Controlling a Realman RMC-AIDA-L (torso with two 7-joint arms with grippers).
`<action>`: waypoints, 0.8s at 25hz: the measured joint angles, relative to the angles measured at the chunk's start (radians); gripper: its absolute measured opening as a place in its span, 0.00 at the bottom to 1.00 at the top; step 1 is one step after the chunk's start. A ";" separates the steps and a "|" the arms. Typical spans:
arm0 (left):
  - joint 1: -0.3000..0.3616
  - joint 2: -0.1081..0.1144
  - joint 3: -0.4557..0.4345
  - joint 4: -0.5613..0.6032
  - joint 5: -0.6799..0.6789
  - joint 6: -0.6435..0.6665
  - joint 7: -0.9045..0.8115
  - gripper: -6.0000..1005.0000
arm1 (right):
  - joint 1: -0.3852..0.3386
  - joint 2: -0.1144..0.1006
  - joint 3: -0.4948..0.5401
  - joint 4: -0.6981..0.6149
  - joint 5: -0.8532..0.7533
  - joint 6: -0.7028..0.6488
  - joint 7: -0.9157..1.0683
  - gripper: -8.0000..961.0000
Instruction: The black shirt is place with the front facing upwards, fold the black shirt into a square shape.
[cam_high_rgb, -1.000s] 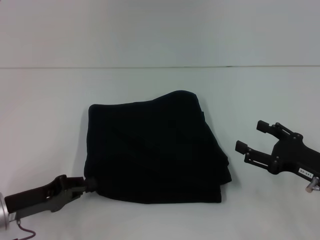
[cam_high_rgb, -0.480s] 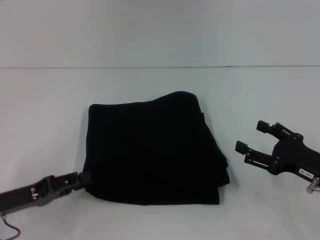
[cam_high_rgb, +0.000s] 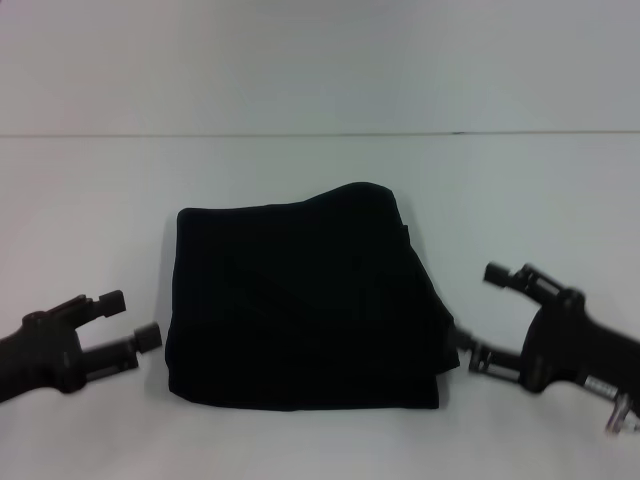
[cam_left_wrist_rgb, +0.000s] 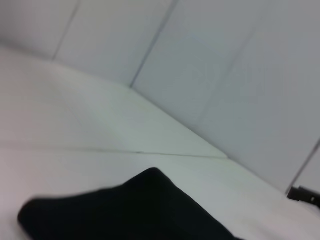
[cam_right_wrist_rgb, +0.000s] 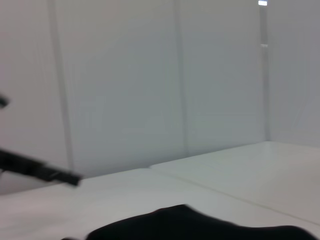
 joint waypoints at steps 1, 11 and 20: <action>0.005 -0.008 0.000 0.000 0.003 -0.008 0.064 0.66 | -0.005 0.001 -0.014 0.007 0.000 -0.005 -0.023 0.98; 0.076 -0.108 -0.059 -0.003 0.001 -0.058 0.443 0.93 | -0.067 0.003 -0.041 0.122 0.007 0.038 -0.210 0.98; 0.079 -0.110 -0.054 -0.019 0.025 -0.059 0.441 0.93 | -0.065 0.004 0.014 0.127 0.011 0.068 -0.213 0.98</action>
